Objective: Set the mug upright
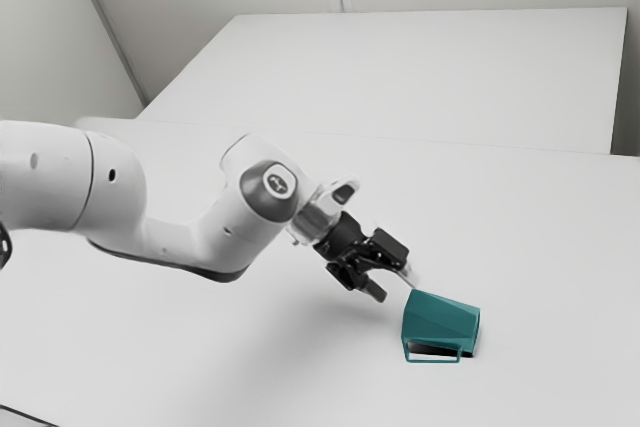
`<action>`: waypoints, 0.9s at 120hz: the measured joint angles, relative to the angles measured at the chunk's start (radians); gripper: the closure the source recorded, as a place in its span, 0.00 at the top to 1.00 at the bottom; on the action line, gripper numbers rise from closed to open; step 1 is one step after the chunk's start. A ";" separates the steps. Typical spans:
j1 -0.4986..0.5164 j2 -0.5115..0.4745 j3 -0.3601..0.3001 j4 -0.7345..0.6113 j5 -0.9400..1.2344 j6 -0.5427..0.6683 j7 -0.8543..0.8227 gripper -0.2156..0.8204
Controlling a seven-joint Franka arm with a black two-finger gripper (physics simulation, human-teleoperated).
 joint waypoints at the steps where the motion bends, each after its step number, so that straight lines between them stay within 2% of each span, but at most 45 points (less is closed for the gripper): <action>1: 0.000 0.002 -0.002 0.000 -0.007 0.001 0.004 0.79; 65: -0.001 0.096 -0.060 0.010 -0.285 0.047 0.177 0.79; 70: -0.002 0.097 -0.061 0.011 -0.294 0.048 0.185 0.74; 90: -0.001 0.093 -0.062 0.017 -0.308 0.049 0.213 0.33; 108: -0.001 0.079 -0.066 0.030 -0.303 0.047 0.232 0.16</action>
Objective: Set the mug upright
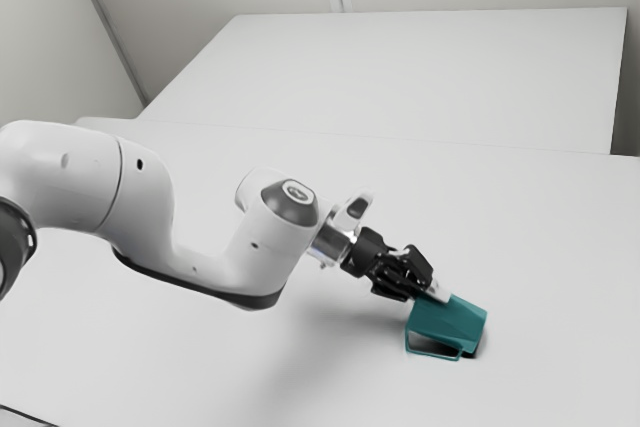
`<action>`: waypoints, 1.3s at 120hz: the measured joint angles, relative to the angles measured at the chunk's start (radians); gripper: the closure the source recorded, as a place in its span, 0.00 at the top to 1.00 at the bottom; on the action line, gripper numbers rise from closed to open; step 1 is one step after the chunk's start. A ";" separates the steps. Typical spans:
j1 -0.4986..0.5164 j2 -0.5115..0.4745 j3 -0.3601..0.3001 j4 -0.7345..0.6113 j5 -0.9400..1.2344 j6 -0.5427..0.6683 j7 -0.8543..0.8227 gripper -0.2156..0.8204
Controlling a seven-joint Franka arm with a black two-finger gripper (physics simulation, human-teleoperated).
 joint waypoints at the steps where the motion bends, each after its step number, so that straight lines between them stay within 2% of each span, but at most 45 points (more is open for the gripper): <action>1: 0.000 -0.001 -0.001 0.000 0.000 0.000 0.001 0.15; 29: -0.001 -0.033 -0.019 0.001 0.004 -0.003 0.022 0.06; 48: 0.000 -0.096 -0.019 -0.009 0.007 -0.006 0.029 0.05; 60: -0.001 -0.168 -0.016 -0.022 0.034 -0.009 0.029 0.04; 70: -0.016 -0.224 0.006 -0.018 0.173 -0.013 0.008 0.04; 85: -0.055 -0.275 0.075 0.012 0.463 -0.048 -0.046 0.03; 116: 0.011 -0.301 0.203 0.083 0.986 -0.151 -0.182 0.03; 156: 0.010 -0.271 0.284 0.125 1.264 -0.254 -0.326 0.03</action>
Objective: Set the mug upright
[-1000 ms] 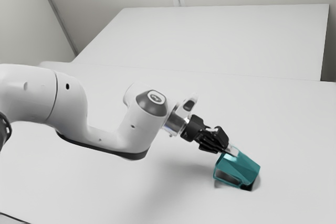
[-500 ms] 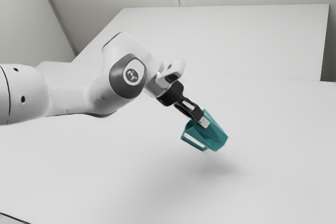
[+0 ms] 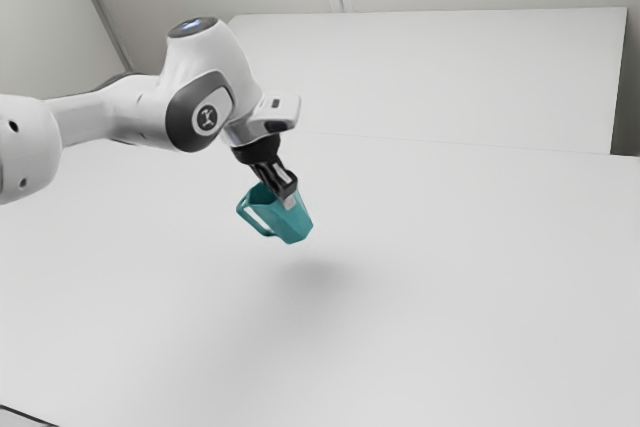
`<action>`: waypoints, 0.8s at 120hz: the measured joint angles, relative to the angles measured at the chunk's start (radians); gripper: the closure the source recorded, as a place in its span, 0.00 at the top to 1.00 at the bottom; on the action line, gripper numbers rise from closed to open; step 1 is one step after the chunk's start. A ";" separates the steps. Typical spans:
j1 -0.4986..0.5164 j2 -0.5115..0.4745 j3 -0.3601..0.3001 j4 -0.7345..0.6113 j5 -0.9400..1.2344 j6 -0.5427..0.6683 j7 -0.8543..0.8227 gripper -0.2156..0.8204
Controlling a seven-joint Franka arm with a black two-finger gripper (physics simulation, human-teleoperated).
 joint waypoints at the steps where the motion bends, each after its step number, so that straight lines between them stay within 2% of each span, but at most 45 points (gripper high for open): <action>1: 0.001 0.002 0.002 0.000 0.004 -0.001 -0.003 0.03; 25: 0.021 0.053 0.043 -0.002 0.094 0.000 -0.062 0.03; 51: 0.070 0.094 0.048 -0.029 0.146 0.014 -0.110 0.03; 78: 0.007 0.130 0.048 -0.034 0.155 0.021 -0.146 0.03; 96: 0.012 0.142 0.048 -0.034 0.156 0.024 -0.163 0.03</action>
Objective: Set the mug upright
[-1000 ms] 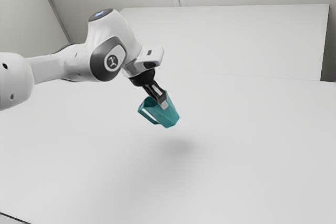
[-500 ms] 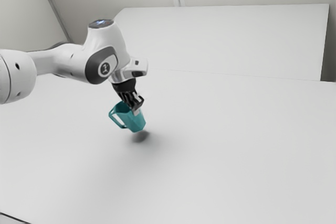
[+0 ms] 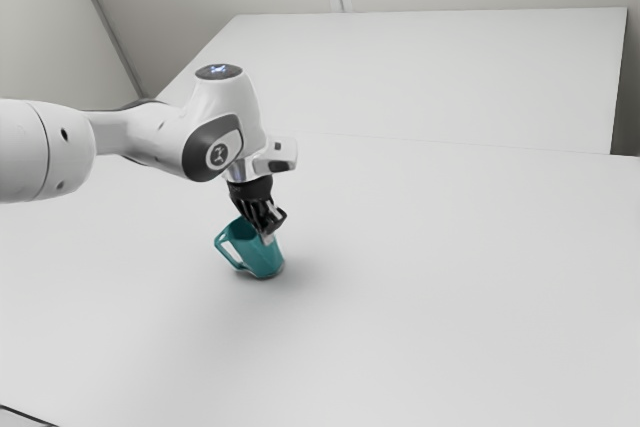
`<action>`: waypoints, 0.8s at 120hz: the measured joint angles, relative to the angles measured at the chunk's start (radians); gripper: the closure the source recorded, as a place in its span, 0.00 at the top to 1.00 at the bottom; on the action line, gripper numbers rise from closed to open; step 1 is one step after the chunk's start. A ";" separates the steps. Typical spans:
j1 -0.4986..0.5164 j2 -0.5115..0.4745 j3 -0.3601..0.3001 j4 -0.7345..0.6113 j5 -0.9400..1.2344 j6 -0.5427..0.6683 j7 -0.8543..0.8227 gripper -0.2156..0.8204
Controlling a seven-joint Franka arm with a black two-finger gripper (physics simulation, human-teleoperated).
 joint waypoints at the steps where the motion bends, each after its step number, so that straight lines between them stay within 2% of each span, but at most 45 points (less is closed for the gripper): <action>1: 0.001 0.000 0.000 0.000 0.000 0.000 -0.001 0.03; 29: 0.001 0.020 0.000 0.000 0.001 0.003 -0.023 0.05; 50: 0.003 0.009 0.000 0.001 -0.009 0.001 -0.030 0.40; 61: 0.003 -0.034 0.000 0.001 -0.013 -0.005 -0.033 0.54; 78: 0.004 -0.112 0.000 0.026 -0.050 -0.028 -0.032 0.66; 96: -0.041 -0.093 0.049 0.238 -0.104 -0.122 -0.031 0.73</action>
